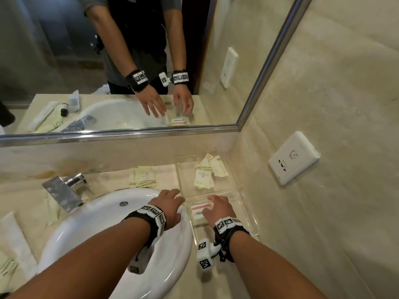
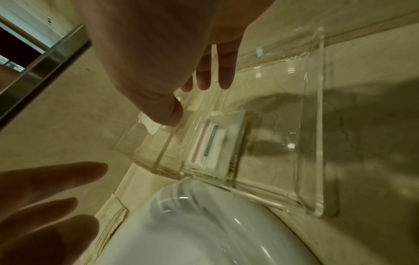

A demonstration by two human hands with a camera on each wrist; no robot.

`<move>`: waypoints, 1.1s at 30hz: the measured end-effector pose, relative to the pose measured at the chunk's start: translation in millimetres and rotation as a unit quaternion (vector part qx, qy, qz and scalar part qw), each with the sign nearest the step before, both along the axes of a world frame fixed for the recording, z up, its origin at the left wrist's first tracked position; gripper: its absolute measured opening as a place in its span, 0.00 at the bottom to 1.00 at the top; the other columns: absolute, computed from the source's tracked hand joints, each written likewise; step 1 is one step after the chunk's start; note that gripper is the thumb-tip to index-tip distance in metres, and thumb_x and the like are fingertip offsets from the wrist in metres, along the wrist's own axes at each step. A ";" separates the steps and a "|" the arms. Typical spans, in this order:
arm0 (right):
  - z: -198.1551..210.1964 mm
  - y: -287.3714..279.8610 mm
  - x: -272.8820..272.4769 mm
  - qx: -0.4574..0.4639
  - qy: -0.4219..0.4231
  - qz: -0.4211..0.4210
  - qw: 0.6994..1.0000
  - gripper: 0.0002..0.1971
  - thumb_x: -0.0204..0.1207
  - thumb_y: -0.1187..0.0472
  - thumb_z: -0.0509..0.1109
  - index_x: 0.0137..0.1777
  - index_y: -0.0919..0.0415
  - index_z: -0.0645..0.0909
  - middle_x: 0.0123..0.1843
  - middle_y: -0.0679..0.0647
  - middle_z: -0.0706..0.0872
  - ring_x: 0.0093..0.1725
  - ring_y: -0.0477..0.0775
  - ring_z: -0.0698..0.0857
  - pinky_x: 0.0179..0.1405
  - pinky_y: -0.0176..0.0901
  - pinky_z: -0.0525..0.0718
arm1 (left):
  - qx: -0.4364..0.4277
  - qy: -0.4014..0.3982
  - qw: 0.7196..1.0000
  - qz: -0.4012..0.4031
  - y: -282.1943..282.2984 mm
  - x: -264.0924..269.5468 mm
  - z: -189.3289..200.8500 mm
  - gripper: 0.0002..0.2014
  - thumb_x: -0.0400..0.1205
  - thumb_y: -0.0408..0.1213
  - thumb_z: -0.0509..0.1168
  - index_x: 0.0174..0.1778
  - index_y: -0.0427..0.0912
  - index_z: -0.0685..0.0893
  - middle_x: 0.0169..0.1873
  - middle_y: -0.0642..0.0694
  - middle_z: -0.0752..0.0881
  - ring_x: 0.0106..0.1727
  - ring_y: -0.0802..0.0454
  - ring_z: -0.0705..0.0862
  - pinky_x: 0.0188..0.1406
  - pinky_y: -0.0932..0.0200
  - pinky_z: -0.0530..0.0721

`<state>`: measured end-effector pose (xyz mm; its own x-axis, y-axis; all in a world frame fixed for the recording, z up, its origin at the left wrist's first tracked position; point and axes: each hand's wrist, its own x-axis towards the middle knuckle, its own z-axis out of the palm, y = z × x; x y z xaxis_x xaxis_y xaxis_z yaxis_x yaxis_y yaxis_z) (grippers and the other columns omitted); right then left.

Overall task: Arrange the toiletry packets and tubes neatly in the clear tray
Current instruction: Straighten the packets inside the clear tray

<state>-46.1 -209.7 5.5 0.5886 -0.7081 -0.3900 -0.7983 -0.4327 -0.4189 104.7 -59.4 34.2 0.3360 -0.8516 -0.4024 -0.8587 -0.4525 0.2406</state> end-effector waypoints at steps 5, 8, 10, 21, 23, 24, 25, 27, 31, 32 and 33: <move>-2.8 -11.2 7.9 0.009 -0.003 -0.023 1.000 0.27 0.78 0.49 0.68 0.78 0.46 0.73 0.78 0.51 0.72 0.65 0.53 0.82 0.60 0.45 0.83 | 0.014 0.005 1.000 0.001 -11.8 4.6 2.4 0.29 0.82 0.48 0.60 0.82 0.53 0.64 0.84 0.47 0.56 0.83 0.42 0.56 0.77 0.43 0.69; -4.3 -29.6 17.8 0.011 0.001 -0.026 1.000 0.29 0.78 0.47 0.67 0.80 0.46 0.72 0.76 0.53 0.75 0.64 0.54 0.84 0.62 0.48 0.84 | 0.025 0.003 1.000 0.011 -25.9 11.7 4.7 0.29 0.82 0.48 0.60 0.82 0.54 0.64 0.85 0.48 0.55 0.83 0.42 0.55 0.77 0.43 0.69; -3.2 -44.5 27.2 0.009 0.007 -0.027 1.000 0.30 0.79 0.46 0.67 0.81 0.48 0.70 0.74 0.55 0.76 0.66 0.57 0.83 0.63 0.49 0.83 | 0.035 -0.001 0.999 0.013 -36.1 18.2 6.7 0.29 0.83 0.48 0.60 0.82 0.54 0.64 0.85 0.48 0.55 0.83 0.42 0.55 0.77 0.42 0.69; -20.4 -88.9 67.1 0.008 0.056 -0.049 0.997 0.35 0.70 0.33 0.69 0.72 0.54 0.76 0.61 0.55 0.79 0.57 0.58 0.85 0.54 0.51 0.86 | 0.087 0.015 0.996 -0.008 -98.4 28.0 -18.7 0.31 0.79 0.53 0.64 0.79 0.54 0.68 0.79 0.50 0.67 0.79 0.42 0.63 0.72 0.41 0.74; -23.8 -90.3 74.2 0.002 0.065 -0.052 0.997 0.35 0.69 0.32 0.69 0.71 0.54 0.76 0.59 0.54 0.77 0.57 0.59 0.86 0.54 0.52 0.86 | 0.090 0.012 0.996 -0.021 -104.3 27.8 -23.2 0.30 0.78 0.53 0.64 0.77 0.53 0.70 0.75 0.51 0.70 0.77 0.43 0.66 0.69 0.41 0.76; -25.6 -90.8 77.8 0.004 0.065 -0.051 0.997 0.35 0.70 0.33 0.70 0.72 0.53 0.75 0.61 0.55 0.78 0.59 0.59 0.85 0.55 0.52 0.86 | 0.091 0.010 0.995 -0.027 -106.3 28.3 -24.8 0.30 0.77 0.54 0.64 0.77 0.53 0.71 0.74 0.52 0.71 0.76 0.43 0.66 0.68 0.41 0.77; -27.1 -91.0 81.0 0.008 0.063 -0.050 0.997 0.35 0.70 0.34 0.71 0.73 0.52 0.73 0.64 0.55 0.77 0.61 0.59 0.85 0.56 0.52 0.85 | 0.093 0.009 0.995 -0.032 -107.8 29.2 -27.2 0.30 0.77 0.54 0.64 0.77 0.53 0.71 0.75 0.52 0.70 0.76 0.42 0.66 0.68 0.41 0.77; -31.3 -89.4 86.3 0.011 0.058 -0.048 0.997 0.34 0.70 0.35 0.72 0.72 0.51 0.72 0.65 0.56 0.77 0.61 0.60 0.84 0.58 0.54 0.85 | 0.098 0.011 0.994 -0.038 -108.5 30.6 -31.7 0.30 0.78 0.55 0.63 0.77 0.53 0.71 0.79 0.52 0.66 0.79 0.42 0.64 0.70 0.41 0.76; -36.7 -84.0 95.5 0.019 0.035 -0.054 0.998 0.28 0.71 0.42 0.72 0.67 0.54 0.74 0.60 0.56 0.81 0.59 0.62 0.85 0.56 0.54 0.86 | 0.095 0.012 0.994 -0.054 -106.6 35.3 -37.0 0.29 0.79 0.55 0.62 0.77 0.54 0.72 0.82 0.53 0.61 0.81 0.44 0.60 0.70 0.41 0.76; -37.0 -83.4 97.0 0.030 0.015 -0.060 0.998 0.25 0.72 0.44 0.71 0.65 0.54 0.75 0.58 0.54 0.84 0.56 0.60 0.86 0.54 0.53 0.87 | 0.093 0.015 0.994 -0.055 -106.1 37.0 -37.7 0.28 0.79 0.55 0.62 0.77 0.54 0.71 0.83 0.53 0.60 0.81 0.44 0.59 0.71 0.41 0.76; -36.8 -82.9 98.0 0.040 -0.003 -0.062 0.997 0.20 0.74 0.46 0.70 0.63 0.53 0.75 0.54 0.53 0.85 0.53 0.59 0.87 0.51 0.51 0.87 | 0.091 0.019 0.994 -0.056 -105.8 38.8 -38.3 0.28 0.80 0.54 0.62 0.77 0.53 0.71 0.83 0.53 0.60 0.82 0.44 0.59 0.71 0.41 0.75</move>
<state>51.8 -292.6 -31.2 0.5012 -0.7419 -0.4453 -0.8407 -0.2956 -0.4538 143.5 -165.2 -4.1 0.2257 -0.7945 -0.5637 -0.8980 -0.3941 0.1959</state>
